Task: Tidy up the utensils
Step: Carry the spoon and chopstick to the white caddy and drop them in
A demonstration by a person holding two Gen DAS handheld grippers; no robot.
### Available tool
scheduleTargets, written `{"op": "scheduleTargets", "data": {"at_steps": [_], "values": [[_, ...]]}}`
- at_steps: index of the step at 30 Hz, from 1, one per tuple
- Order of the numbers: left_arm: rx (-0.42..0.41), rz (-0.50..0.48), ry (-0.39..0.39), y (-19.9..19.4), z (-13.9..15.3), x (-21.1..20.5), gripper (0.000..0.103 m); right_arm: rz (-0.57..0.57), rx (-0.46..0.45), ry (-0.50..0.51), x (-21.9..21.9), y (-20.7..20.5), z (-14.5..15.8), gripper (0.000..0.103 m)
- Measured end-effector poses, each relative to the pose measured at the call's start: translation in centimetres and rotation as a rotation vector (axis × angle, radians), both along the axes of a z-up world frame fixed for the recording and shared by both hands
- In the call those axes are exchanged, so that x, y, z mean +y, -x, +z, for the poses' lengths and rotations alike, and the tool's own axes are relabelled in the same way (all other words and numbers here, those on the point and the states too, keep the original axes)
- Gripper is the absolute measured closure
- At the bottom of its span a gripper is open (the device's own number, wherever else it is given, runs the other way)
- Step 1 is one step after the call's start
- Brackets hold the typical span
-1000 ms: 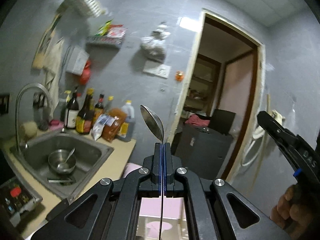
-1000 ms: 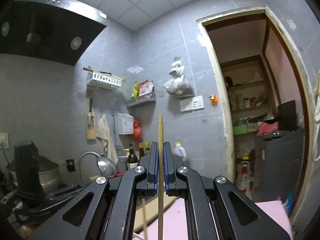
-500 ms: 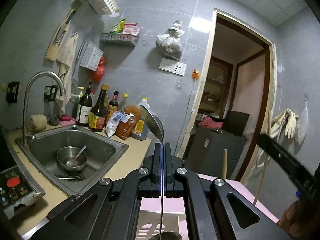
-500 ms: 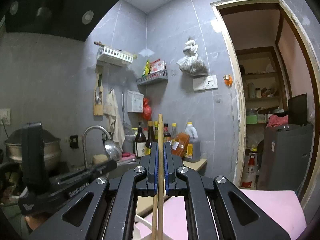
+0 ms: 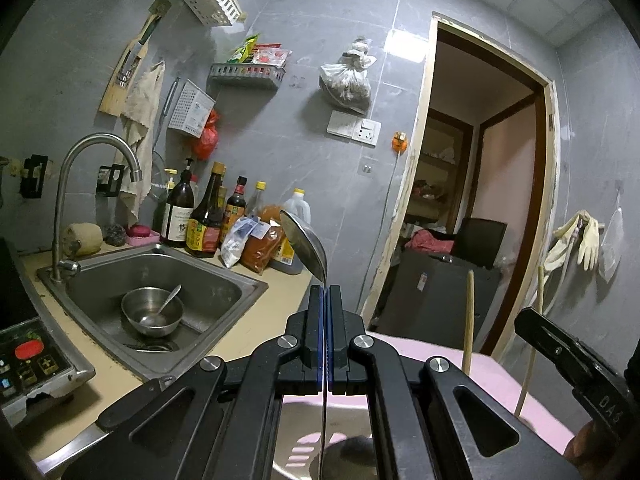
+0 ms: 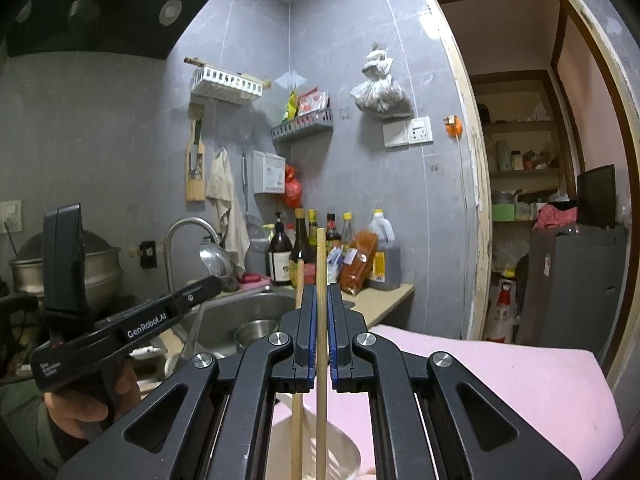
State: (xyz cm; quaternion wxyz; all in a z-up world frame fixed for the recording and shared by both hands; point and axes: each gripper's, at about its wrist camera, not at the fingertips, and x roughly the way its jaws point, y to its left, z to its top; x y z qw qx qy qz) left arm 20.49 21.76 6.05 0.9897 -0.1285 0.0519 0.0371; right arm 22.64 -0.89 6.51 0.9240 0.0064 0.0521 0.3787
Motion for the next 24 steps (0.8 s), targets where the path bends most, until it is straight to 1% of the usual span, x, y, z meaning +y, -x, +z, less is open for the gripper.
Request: {"op": "scheduleTargets", "data": {"at_steps": [6, 9, 13, 17, 20, 22, 23, 24], "values": [[0.068, -0.028, -0.035, 0.4, -1.5, -1.1, 0.103, 0.001, 0.034, 0.037, -0.3, 0.3, -0.9, 0.100], [0.108, -0.050, -0.028, 0.7, -2.2, -1.5, 0.103, 0.001, 0.053, 0.052, -0.5, 0.3, -1.2, 0.099], [0.146, -0.084, -0.023, 1.0, -2.4, -1.9, 0.103, 0.002, 0.076, 0.062, -0.8, 0.4, -1.4, 0.098], [0.161, -0.091, -0.027, 1.4, -2.3, -2.4, 0.101, 0.003, 0.084, 0.067, -1.0, 0.5, -1.5, 0.096], [0.160, -0.088, -0.011, 1.8, -2.0, -2.4, 0.097, 0.004, 0.084, 0.065, -1.0, 0.4, -1.5, 0.094], [0.169, -0.094, -0.002, 1.9, -1.8, -2.4, 0.092, 0.011, 0.084, 0.062, -1.0, 0.5, -1.5, 0.088], [0.171, -0.096, -0.001, 1.9, -1.7, -2.4, 0.089, 0.012, 0.082, 0.059, -1.0, 0.6, -1.4, 0.086], [0.171, -0.097, -0.003, 2.0, -1.5, -2.5, 0.088, 0.015, 0.082, 0.055, -1.1, 0.6, -1.3, 0.085]]}}
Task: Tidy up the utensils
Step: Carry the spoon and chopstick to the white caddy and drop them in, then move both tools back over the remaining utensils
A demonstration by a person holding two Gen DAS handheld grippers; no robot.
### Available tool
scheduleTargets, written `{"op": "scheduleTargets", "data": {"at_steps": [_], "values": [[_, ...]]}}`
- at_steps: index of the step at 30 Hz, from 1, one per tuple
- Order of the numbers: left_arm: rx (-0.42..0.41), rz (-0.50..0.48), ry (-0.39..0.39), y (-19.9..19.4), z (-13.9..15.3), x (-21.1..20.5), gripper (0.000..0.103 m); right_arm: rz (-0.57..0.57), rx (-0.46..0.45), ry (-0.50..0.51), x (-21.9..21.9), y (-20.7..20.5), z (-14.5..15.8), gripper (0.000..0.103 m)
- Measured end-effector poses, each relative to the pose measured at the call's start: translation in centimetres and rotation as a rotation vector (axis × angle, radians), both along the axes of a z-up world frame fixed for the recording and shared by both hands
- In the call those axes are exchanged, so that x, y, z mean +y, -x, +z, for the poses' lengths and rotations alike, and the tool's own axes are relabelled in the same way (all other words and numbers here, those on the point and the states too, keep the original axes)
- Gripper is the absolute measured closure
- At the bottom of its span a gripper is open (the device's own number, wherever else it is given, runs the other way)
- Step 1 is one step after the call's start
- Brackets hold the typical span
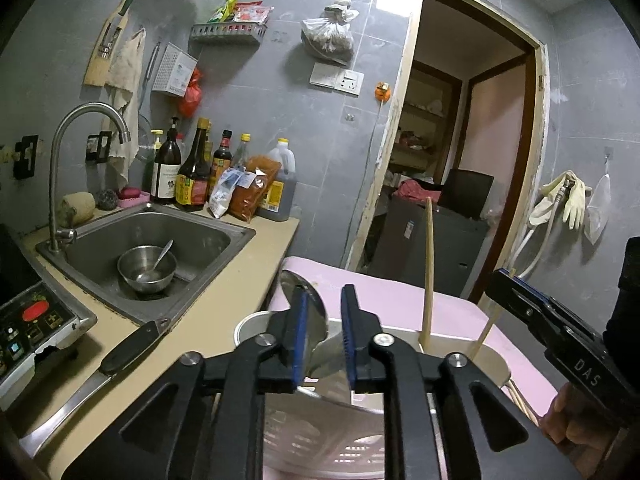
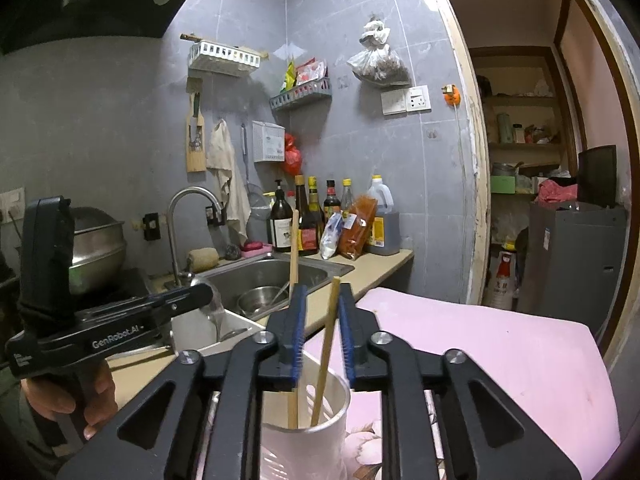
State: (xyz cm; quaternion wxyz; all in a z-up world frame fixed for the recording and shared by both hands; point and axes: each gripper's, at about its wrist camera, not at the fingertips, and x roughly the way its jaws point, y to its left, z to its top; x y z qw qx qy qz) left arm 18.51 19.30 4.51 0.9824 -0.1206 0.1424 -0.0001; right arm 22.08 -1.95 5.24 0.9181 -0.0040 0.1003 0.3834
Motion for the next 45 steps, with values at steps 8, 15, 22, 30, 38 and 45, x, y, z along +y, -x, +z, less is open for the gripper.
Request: {"op": "scheduleTargets", "data": {"at_steps": [8, 15, 22, 30, 38, 45], "values": [[-0.052, -0.026, 0.037, 0.7, 1.9, 0.3, 0.077, 0.004, -0.019, -0.012, -0.4, 0.1, 1.4, 0.080], [-0.103, -0.050, 0.032, 1.2, 3.8, -1.1, 0.057, -0.035, -0.049, -0.060, -2.4, 0.3, 3.5, 0.054], [-0.168, -0.071, 0.025, 1.7, 5.4, -3.5, 0.023, -0.114, -0.096, -0.101, -6.3, 1.1, 5.2, 0.027], [-0.209, -0.136, -0.025, 2.1, 6.1, -7.8, 0.004, -0.225, -0.165, -0.110, -11.8, 2.7, 6.2, 0.005], [-0.155, -0.241, -0.059, 1.1, 4.7, -12.5, 0.004, -0.321, -0.181, -0.042, -16.5, 3.9, 5.1, 0.000], [-0.068, -0.320, -0.100, 0.0, 2.0, -17.0, 0.004, -0.402, -0.092, 0.039, -19.9, 3.3, 2.3, 0.000]]}}
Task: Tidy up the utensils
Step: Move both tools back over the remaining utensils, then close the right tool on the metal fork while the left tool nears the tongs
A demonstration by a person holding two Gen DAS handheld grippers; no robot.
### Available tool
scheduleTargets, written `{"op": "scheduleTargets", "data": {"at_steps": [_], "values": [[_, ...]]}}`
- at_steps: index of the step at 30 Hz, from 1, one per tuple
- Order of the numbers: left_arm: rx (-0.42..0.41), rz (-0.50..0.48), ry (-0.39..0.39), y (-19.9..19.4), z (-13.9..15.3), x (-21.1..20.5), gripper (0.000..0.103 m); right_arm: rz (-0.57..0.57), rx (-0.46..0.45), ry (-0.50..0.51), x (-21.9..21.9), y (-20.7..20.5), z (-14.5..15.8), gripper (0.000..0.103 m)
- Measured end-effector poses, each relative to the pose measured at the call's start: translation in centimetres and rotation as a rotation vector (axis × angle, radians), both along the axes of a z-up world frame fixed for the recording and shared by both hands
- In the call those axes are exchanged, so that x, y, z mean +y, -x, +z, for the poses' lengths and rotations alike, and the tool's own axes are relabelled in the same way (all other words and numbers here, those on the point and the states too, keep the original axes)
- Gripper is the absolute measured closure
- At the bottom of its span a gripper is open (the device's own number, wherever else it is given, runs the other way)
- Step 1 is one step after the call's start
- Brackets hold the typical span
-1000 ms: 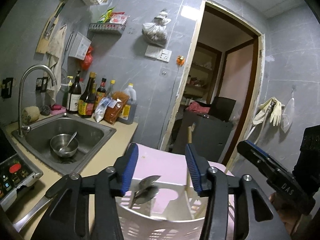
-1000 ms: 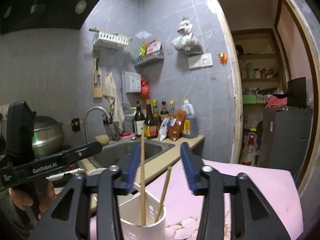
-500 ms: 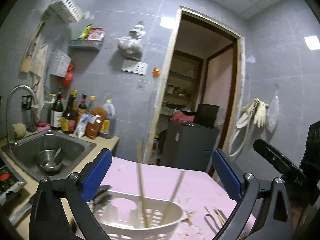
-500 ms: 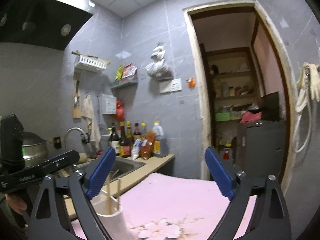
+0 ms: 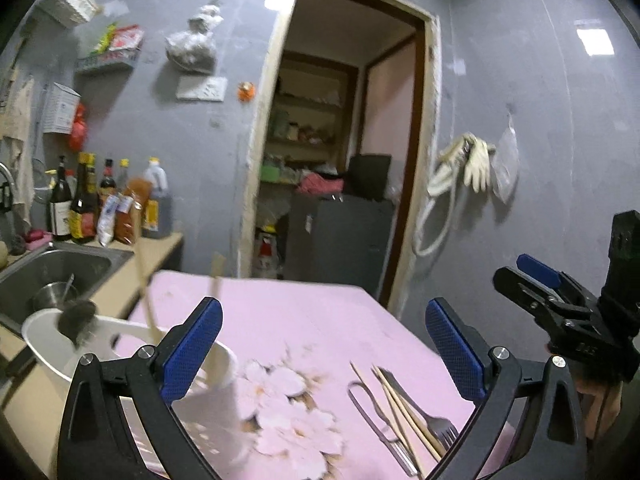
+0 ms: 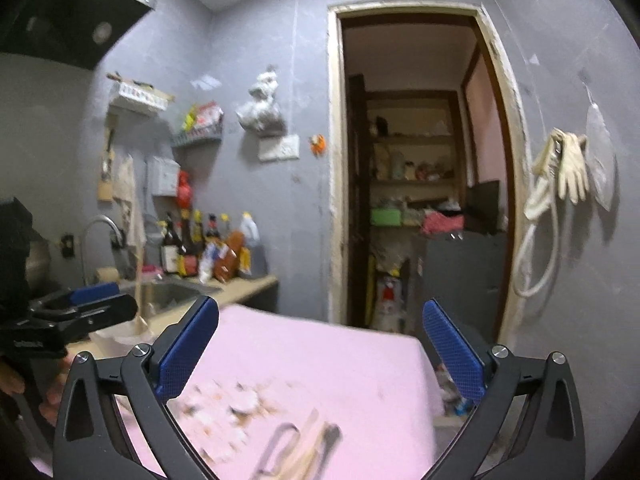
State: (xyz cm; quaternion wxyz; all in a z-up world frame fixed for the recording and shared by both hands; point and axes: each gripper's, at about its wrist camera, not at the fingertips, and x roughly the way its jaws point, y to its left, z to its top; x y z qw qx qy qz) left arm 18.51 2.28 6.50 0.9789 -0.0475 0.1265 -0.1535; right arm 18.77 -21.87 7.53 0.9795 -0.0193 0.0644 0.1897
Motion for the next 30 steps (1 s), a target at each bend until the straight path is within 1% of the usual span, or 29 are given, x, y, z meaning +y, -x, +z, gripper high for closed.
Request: {"op": "scheduleTargets", "data": {"at_steps": [4, 8, 11, 13, 14, 16, 18, 19, 21, 22, 24, 26, 30], "values": [[0.064, -0.023, -0.038, -0.6, -1.8, -2.3, 0.004, -0.027, 0.090, 0.016, -1.4, -0.6, -1.9, 0.000], [0.160, -0.039, -0.086, -1.6, -3.6, -4.2, 0.004, -0.035, 0.197, 0.037, -2.5, -1.1, -3.9, 0.002], [0.235, -0.054, -0.114, -2.5, -4.7, -5.2, 0.004, -0.018, 0.282, 0.067, -2.6, -1.6, -5.1, 0.014], [0.278, -0.064, -0.120, -3.1, -5.3, -5.8, 0.004, -0.002, 0.338, 0.085, -2.7, -1.9, -6.1, 0.026], [0.295, -0.070, -0.121, -3.3, -5.6, -6.0, 0.005, 0.004, 0.359, 0.089, -2.7, -2.1, -6.4, 0.029], [0.337, -0.087, -0.126, -3.9, -6.2, -6.5, 0.009, 0.024, 0.416, 0.104, -2.6, -2.4, -7.3, 0.039], [0.385, -0.108, -0.135, -4.5, -6.9, -6.9, 0.020, 0.047, 0.455, 0.116, -2.5, -2.4, -7.9, 0.043], [0.408, -0.118, -0.139, -4.8, -7.1, -7.0, 0.024, 0.061, 0.475, 0.124, -2.3, -2.3, -8.2, 0.045], [0.464, -0.137, -0.148, -5.7, -7.8, -7.4, 0.034, 0.082, 0.503, 0.142, -1.9, -2.1, -8.7, 0.046], [0.492, -0.145, -0.150, -6.2, -8.1, -7.5, 0.036, 0.095, 0.519, 0.152, -1.7, -1.9, -8.9, 0.047], [0.540, -0.154, -0.151, -6.9, -8.8, -7.5, 0.045, 0.120, 0.547, 0.168, -1.3, -1.8, -9.4, 0.048], [0.575, -0.160, -0.146, -7.4, -9.5, -7.5, 0.048, 0.144, 0.570, 0.182, -0.8, -1.5, -9.9, 0.048], [0.611, -0.166, -0.134, -8.0, -10.3, -7.4, 0.049, 0.172, 0.598, 0.232, 0.1, -1.2, -10.6, 0.048]]}}
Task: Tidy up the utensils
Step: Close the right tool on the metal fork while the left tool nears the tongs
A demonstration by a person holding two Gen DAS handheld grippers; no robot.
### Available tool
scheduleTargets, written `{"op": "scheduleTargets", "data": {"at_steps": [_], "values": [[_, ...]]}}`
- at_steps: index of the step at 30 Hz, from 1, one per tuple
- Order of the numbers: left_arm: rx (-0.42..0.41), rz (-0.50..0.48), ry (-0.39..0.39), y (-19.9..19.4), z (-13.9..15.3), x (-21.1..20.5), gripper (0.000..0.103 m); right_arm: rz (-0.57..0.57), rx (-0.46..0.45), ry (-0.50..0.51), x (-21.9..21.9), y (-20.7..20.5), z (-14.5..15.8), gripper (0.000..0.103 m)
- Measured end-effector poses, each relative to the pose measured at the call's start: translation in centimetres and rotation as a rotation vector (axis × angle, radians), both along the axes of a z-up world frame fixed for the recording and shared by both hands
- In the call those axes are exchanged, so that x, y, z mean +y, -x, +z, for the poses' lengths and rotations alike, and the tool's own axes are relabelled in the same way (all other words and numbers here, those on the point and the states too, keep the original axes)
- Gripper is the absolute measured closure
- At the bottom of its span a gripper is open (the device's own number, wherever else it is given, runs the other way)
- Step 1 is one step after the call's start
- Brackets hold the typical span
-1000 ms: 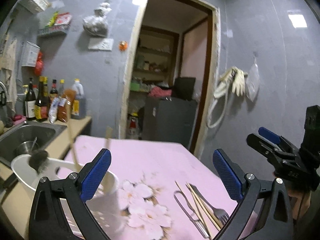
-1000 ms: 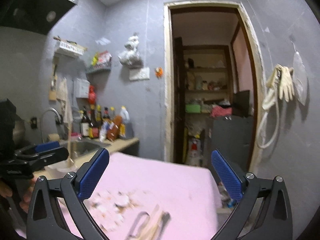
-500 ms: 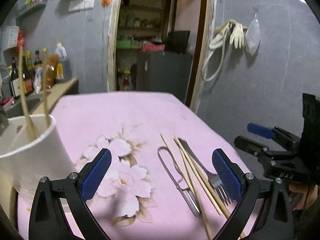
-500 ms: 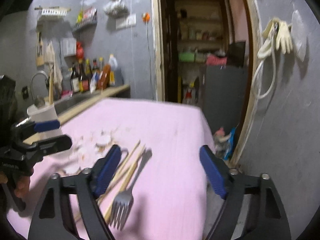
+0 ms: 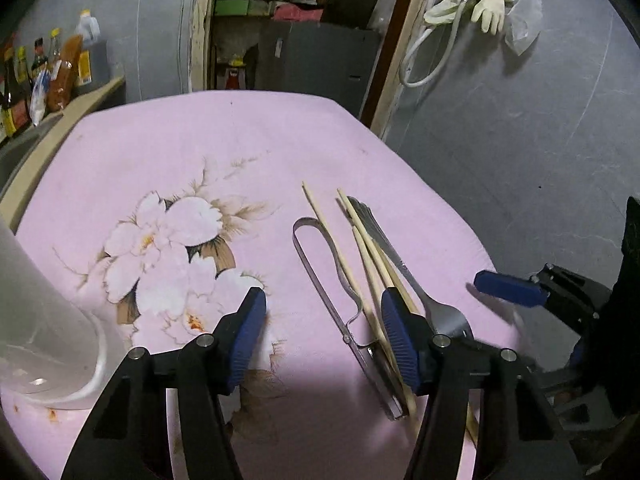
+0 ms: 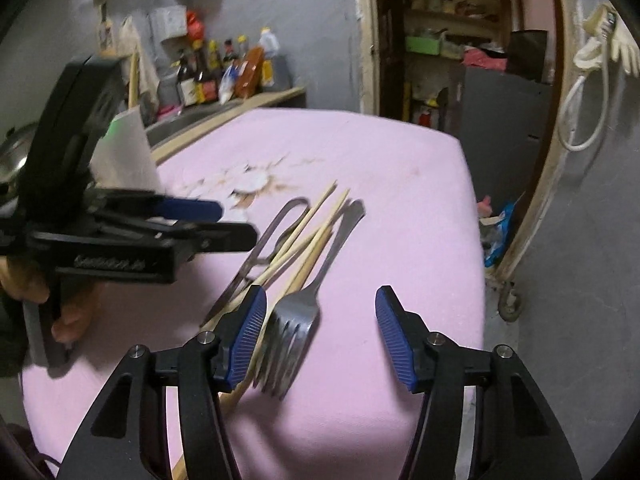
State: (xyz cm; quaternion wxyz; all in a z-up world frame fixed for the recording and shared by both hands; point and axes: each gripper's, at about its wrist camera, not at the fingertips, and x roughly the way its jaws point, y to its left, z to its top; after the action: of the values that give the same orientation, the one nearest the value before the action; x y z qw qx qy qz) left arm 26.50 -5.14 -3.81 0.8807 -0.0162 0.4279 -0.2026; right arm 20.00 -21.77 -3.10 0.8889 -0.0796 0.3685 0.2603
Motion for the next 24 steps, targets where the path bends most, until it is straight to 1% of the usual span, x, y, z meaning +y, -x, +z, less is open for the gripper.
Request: {"op": "scheduleTargets", "data": {"at_steps": [1, 3, 5, 7, 8, 10, 14, 16, 18, 20, 22, 24], "values": [[0.008, -0.002, 0.004, -0.1, -0.2, 0.0, 0.050, 0.004, 0.010, 0.014, 0.2, -0.1, -0.3, 0.048], [0.019, -0.009, 0.006, -0.3, -0.4, 0.0, 0.055, 0.003, 0.022, 0.029, 0.2, -0.2, -0.5, 0.050], [0.039, -0.015, 0.007, -0.6, -0.7, -0.1, 0.060, -0.001, 0.019, 0.042, 0.0, -0.3, -0.3, 0.054], [0.071, -0.018, 0.008, -1.2, -1.0, -0.2, 0.065, -0.011, 0.010, 0.066, -0.3, -0.3, -0.1, 0.064], [0.083, -0.018, 0.007, -1.3, -1.2, -0.3, 0.068, -0.016, 0.012, 0.069, -0.6, -0.4, 0.0, 0.065], [0.105, -0.018, 0.011, -1.9, -1.4, -0.3, 0.069, -0.030, 0.003, 0.087, -1.0, -0.6, 0.2, 0.067], [0.141, -0.006, -0.004, -3.1, -1.3, -0.5, 0.071, -0.044, 0.002, 0.101, -1.2, -1.5, 0.5, 0.069], [0.161, 0.002, -0.017, -3.7, -1.2, -0.6, 0.071, -0.043, 0.019, 0.104, -1.0, -2.1, 0.3, 0.069], [0.175, 0.007, -0.035, -4.3, -1.2, -0.8, 0.076, -0.039, 0.038, 0.107, -0.8, -2.8, 0.2, 0.069], [0.179, 0.005, -0.046, -4.5, -1.1, -0.8, 0.076, -0.037, 0.051, 0.108, -0.7, -3.2, 0.0, 0.069], [0.178, -0.002, -0.036, -4.5, -1.0, -0.4, 0.076, -0.036, 0.051, 0.113, -0.6, -3.4, 0.0, 0.069], [0.186, 0.006, -0.011, -4.4, -1.0, 0.3, 0.080, -0.037, 0.054, 0.113, -0.6, -3.6, 0.0, 0.069]]}}
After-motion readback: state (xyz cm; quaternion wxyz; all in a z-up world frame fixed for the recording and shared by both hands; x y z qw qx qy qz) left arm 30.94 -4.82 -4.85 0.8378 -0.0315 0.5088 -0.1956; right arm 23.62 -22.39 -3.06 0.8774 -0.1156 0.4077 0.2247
